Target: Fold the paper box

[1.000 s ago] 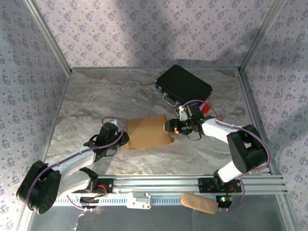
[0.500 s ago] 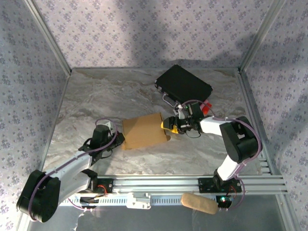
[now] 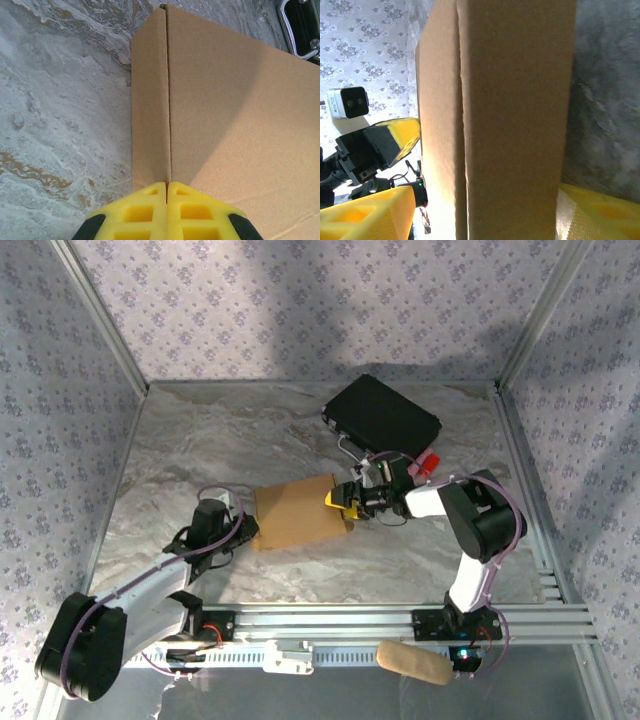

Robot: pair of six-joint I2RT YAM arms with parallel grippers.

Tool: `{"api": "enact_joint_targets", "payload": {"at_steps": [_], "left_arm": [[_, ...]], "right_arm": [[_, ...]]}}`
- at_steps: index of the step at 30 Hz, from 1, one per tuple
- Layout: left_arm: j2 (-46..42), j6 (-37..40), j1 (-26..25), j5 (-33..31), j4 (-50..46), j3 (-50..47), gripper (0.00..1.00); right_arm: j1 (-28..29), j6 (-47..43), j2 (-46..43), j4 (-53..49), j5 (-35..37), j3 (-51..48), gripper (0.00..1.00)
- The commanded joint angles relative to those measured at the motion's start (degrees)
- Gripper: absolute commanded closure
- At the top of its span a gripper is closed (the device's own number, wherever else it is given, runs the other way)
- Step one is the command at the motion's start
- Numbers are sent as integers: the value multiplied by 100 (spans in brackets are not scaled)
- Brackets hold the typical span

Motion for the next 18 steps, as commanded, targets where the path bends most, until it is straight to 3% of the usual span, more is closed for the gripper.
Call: {"api": "enact_joint_targets", "payload": {"at_steps": [1,7,11,15,18], "left_arm": [[121,54,58,-307,-683,-219,100],[40,96,68,-279,-753,-91,98],[-352,211,70,-165,-1067,154,71],[-1139,667,59,-297,-1876,655,40],[-1409,1409,-26,-260,-2179,1104,34]], "right_arm": [[169,628,244,815,-188,-44,30],[205,1471,267,1537,-43,-193,42],[180,2177,320,1607,-13,-162,55],[31,2819,251,817,-265,95,61],[-105,3192,18,313,-198,80,60]]}}
